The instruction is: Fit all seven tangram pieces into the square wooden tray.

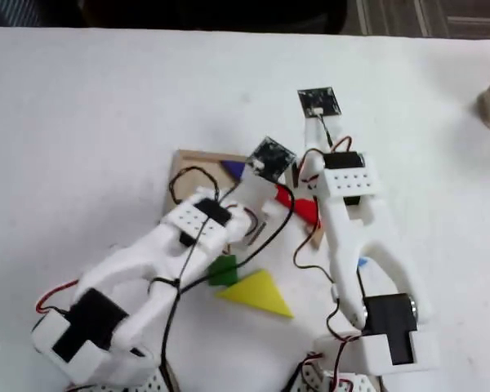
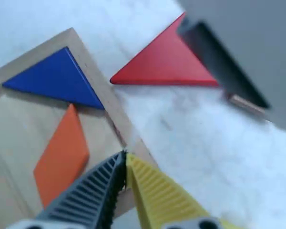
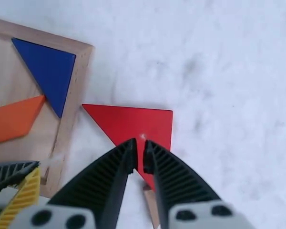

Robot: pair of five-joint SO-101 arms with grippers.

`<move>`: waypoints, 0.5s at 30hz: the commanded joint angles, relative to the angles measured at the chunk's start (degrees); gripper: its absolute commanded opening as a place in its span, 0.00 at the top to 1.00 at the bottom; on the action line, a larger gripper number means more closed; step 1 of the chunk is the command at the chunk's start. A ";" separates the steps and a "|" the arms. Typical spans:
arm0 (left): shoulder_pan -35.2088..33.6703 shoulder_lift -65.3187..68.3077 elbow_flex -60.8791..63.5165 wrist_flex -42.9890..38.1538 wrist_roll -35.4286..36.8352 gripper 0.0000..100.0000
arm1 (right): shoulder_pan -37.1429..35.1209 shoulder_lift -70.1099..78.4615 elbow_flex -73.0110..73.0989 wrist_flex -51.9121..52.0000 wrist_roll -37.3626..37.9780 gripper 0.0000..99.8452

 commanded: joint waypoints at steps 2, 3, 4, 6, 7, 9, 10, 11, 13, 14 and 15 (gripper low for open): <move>-3.38 3.21 -2.64 -1.67 -0.18 0.98 | 0.22 -0.84 -3.16 -0.92 -0.53 0.97; -4.26 4.70 -4.31 -0.79 -0.18 0.98 | 0.22 -0.84 -3.16 -0.84 -0.53 0.97; -4.79 6.29 -6.42 0.70 -0.18 0.98 | 0.22 -0.84 -3.08 -0.84 -0.53 0.97; -5.14 9.19 -10.64 4.31 -0.18 0.98 | 0.22 -0.84 -3.08 -0.84 -0.53 0.97; -5.23 10.42 -12.40 5.71 -0.18 0.98 | 0.22 -0.84 -3.08 -0.84 -0.53 0.97; -6.11 12.35 -14.59 6.77 -0.18 0.98 | 0.22 -0.84 -2.99 -0.84 -0.53 0.97; -6.73 13.05 -15.47 6.95 -0.18 0.98 | 0.22 -0.84 -2.90 -0.84 -0.53 0.97; -7.52 13.41 -16.18 6.86 -0.18 0.98 | 0.22 -0.84 -2.90 -0.84 -0.53 0.97; -9.63 14.37 -17.58 5.89 0.00 0.98 | 0.22 -0.84 -2.90 -0.84 -0.53 0.97; -10.77 14.81 -17.93 4.48 0.09 0.98 | 0.22 -0.84 -2.90 -0.84 -0.53 0.97; -12.00 15.16 -18.11 2.99 0.26 0.98 | 0.22 -0.84 -2.90 -0.84 -0.53 0.97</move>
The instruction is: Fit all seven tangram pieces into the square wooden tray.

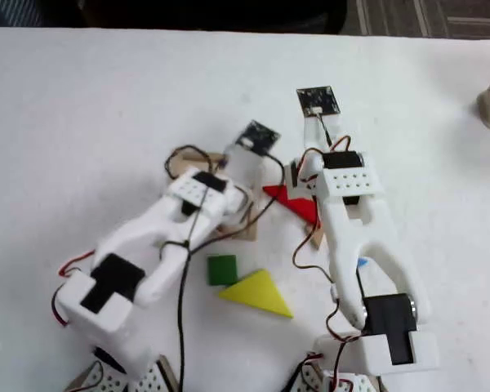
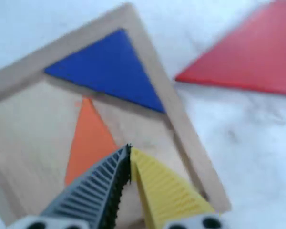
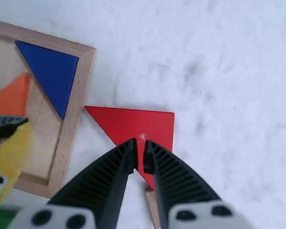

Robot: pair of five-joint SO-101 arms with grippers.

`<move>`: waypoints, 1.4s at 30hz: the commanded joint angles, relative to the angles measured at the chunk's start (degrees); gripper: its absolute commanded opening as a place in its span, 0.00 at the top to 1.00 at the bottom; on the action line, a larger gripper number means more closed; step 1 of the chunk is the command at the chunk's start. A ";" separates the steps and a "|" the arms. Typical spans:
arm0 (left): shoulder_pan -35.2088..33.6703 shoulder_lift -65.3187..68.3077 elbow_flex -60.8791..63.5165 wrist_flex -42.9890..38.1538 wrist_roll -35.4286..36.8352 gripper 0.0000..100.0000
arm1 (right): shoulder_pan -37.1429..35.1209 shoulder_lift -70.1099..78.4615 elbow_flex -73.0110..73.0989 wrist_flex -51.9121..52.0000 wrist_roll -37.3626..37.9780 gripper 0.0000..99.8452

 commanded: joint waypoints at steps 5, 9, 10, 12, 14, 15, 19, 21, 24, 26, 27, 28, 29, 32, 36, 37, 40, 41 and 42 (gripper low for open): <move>-6.29 0.22 -3.69 -6.42 0.26 0.98 | 0.48 -0.84 -2.81 -0.84 -0.53 0.97; -6.20 -1.27 -3.16 -6.07 0.26 0.98 | 0.84 -0.84 -2.90 -0.84 -0.53 0.97; -6.29 -2.51 -2.55 -5.54 0.26 0.98 | 1.10 -0.84 -2.90 -0.84 -0.53 0.97; -6.29 -6.55 -0.70 -4.31 0.26 0.98 | 1.36 -0.84 -2.99 -1.10 -0.53 0.97; -6.29 -11.91 2.29 -3.43 0.26 0.98 | 1.54 -0.84 -2.99 -1.10 -0.53 0.97; -6.90 -14.90 4.22 -3.69 0.26 0.98 | 1.45 -0.84 -2.99 -1.10 -0.53 0.97; -12.97 -21.93 9.67 -6.86 0.35 0.98 | 1.19 -0.84 -2.99 -1.10 -0.53 0.97; -15.52 -20.62 9.85 -8.09 0.35 0.98 | 1.19 -0.84 -2.99 -1.10 -0.53 0.97; -16.04 -14.90 7.56 -7.65 0.00 0.98 | 1.19 -0.84 -2.99 -1.10 -0.53 0.97; -15.78 -10.15 4.13 -5.54 -0.09 0.98 | 1.19 -0.84 -2.99 -1.10 -0.53 0.97; -15.52 -7.87 1.93 -4.22 0.09 0.98 | 1.19 -0.84 -2.99 -1.10 -0.53 0.97; -15.08 -5.49 -0.18 -3.16 0.09 0.98 | 1.19 -0.84 -2.99 -1.10 -0.53 0.97; -14.73 -3.30 -1.76 -2.29 -0.09 0.98 | 1.19 -0.84 -2.99 -1.10 -0.53 0.97; -13.58 1.98 -6.15 1.14 -0.18 0.98 | 1.19 -0.84 -2.99 -1.10 -0.53 0.97; -13.67 3.38 -8.70 3.78 -0.18 0.98 | 1.19 -0.84 -2.99 -1.10 -0.53 0.97; -13.58 3.12 -8.44 3.87 -0.18 0.98 | 1.19 -0.84 -2.99 -1.10 -0.53 0.97; -11.82 3.03 -8.35 6.07 0.09 0.98 | 1.19 -0.84 -2.99 -1.10 -0.53 0.97; -10.86 3.03 -8.44 7.47 0.26 0.98 | 1.19 -0.84 -2.99 -1.10 -0.53 0.97; -9.71 3.03 -8.44 8.62 0.26 0.98 | 1.19 -0.84 -2.99 -1.10 -0.53 0.97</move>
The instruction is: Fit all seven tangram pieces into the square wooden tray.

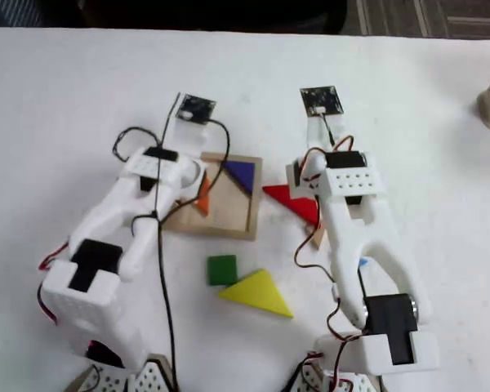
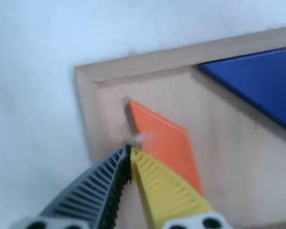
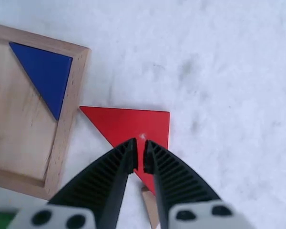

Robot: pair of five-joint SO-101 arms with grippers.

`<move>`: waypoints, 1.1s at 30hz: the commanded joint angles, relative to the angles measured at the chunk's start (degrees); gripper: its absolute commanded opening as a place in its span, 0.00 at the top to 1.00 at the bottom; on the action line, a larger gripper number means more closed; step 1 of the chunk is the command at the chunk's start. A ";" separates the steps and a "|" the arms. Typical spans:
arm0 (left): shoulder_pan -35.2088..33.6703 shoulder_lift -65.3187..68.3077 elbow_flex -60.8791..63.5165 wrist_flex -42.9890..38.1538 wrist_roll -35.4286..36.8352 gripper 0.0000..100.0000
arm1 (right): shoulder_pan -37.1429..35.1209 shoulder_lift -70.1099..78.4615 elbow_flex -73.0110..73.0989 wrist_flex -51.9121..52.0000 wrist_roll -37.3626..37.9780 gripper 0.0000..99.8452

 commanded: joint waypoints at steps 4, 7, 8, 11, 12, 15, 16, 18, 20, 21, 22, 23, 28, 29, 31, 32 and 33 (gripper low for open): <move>7.08 -0.57 -2.99 4.84 2.20 0.98 | 0.40 -0.92 -2.99 -1.01 -0.53 0.97; 7.34 -0.57 -3.08 3.16 7.03 0.98 | 0.31 -0.92 -2.99 -1.01 -0.53 0.97; 7.34 -0.57 -3.08 2.46 7.74 0.98 | 0.31 -0.92 -2.99 -1.01 -0.53 0.97; 7.43 -0.57 -3.08 1.76 8.26 0.98 | 0.31 -0.92 -2.99 -1.01 -0.53 0.97; 7.87 -0.57 -3.08 1.76 8.44 0.98 | 0.31 -0.92 -2.99 -1.01 -0.53 0.97; 8.84 -0.57 -3.16 1.58 8.44 0.98 | 0.31 -0.92 -2.99 -1.01 -0.53 0.97; 9.27 -0.57 -3.34 1.58 8.44 0.98 | 0.31 -0.92 -2.99 -1.01 -0.53 0.97; 10.07 -0.57 -3.52 1.14 8.53 0.98 | 0.31 -0.92 -2.99 -1.01 -0.53 0.97; 10.86 -0.57 -3.08 -0.18 8.53 0.98 | 0.31 -0.92 -2.99 -1.01 -0.53 0.97; 11.12 -0.57 -3.08 -0.26 8.53 0.98 | 0.31 -0.92 -2.99 -1.01 -0.53 0.97; 11.12 -0.57 -3.08 -0.26 8.53 0.98 | 0.31 -0.92 -2.99 -1.01 -0.53 0.97; 11.12 -0.57 -3.08 -0.35 8.53 0.98 | 0.31 -0.92 -2.99 -1.01 -0.53 0.97; 12.97 -0.57 -3.52 -0.53 8.53 0.98 | 0.31 -0.92 -2.99 -1.10 -0.53 0.97; 13.93 -0.57 -3.52 -0.53 8.53 0.98 | 0.31 -0.92 -2.99 -1.10 -0.53 0.97; 15.34 -0.57 -3.43 -0.53 8.53 0.98 | 0.31 -0.92 -2.99 -1.10 -0.53 0.97; 15.69 -0.57 -3.43 -0.53 8.53 0.98 | 0.31 -0.92 -2.99 -1.10 -0.53 0.97; 15.78 -0.57 -3.34 -0.53 8.53 0.98 | 0.31 -0.92 -2.99 -1.10 -0.53 0.97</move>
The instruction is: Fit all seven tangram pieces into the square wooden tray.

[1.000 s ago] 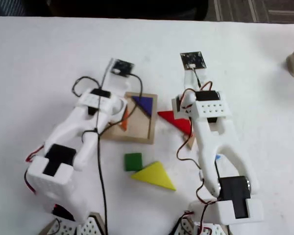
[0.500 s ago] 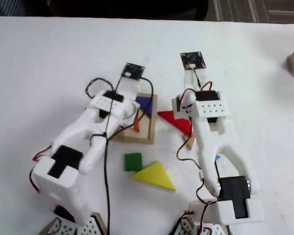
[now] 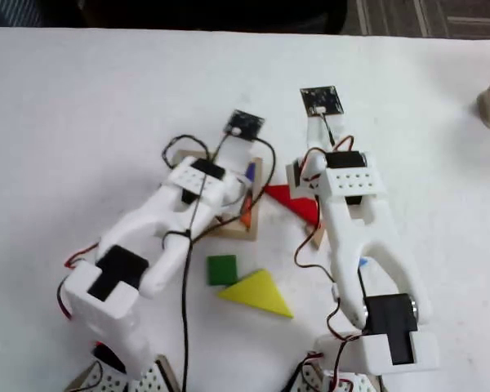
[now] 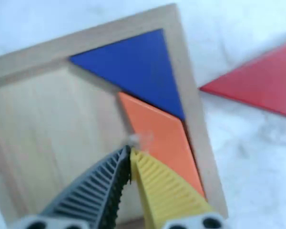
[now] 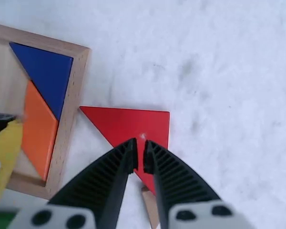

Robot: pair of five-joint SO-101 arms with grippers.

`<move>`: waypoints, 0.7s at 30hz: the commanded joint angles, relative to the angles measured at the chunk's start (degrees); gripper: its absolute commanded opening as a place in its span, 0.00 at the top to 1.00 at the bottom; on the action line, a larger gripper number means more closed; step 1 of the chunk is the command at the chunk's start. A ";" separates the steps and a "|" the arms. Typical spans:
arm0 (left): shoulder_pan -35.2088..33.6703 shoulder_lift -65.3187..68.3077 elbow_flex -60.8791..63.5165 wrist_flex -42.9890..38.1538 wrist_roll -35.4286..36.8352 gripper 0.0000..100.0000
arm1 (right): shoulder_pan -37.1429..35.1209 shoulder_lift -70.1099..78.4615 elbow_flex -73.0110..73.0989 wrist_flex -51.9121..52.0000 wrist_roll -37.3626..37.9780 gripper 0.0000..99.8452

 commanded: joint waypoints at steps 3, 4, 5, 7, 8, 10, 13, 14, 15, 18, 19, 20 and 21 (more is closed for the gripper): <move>1.98 -0.66 -2.55 -1.23 0.44 0.98 | 0.31 -0.92 -2.99 -1.10 -0.53 0.97; 1.98 -0.66 -2.55 -1.14 0.44 0.98 | 0.31 -0.92 -2.99 -1.10 -0.53 0.97; 1.98 -0.75 -2.37 -1.14 0.44 0.98 | 0.31 -0.92 -2.99 -1.10 -0.53 0.97; 1.98 -1.80 -2.11 -0.97 0.44 0.98 | 0.31 -0.92 -2.99 -1.10 -0.53 0.97; 1.98 -2.59 -1.49 -0.88 0.44 0.98 | 0.31 -0.92 -2.99 -1.10 -0.53 0.97; 2.07 -4.62 0.62 -1.58 0.44 0.98 | 0.31 -0.92 -2.99 -1.10 -0.53 0.97; 2.15 -7.78 3.78 -4.04 0.44 0.98 | 0.31 -0.92 -2.99 -1.10 -0.53 0.97; 1.98 -8.66 4.75 -5.10 0.44 0.98 | 0.31 -0.92 -2.99 -1.10 -0.53 0.97; 1.54 -9.45 5.71 -5.98 0.44 0.98 | 0.31 -0.92 -2.99 -1.10 -0.53 0.97; -0.92 -11.21 7.03 -7.65 0.44 0.98 | 0.40 -0.92 -2.99 -1.10 -0.53 0.97; -2.07 -11.65 7.03 -7.65 0.44 0.98 | 0.48 -0.92 -2.99 -1.10 -0.53 0.97; -3.30 -12.09 6.95 -7.56 0.44 0.98 | 0.57 -0.92 -2.99 -1.10 -0.53 0.97; -4.53 -12.62 6.86 -7.56 0.44 0.98 | 0.57 -0.92 -2.99 -1.10 -0.53 0.97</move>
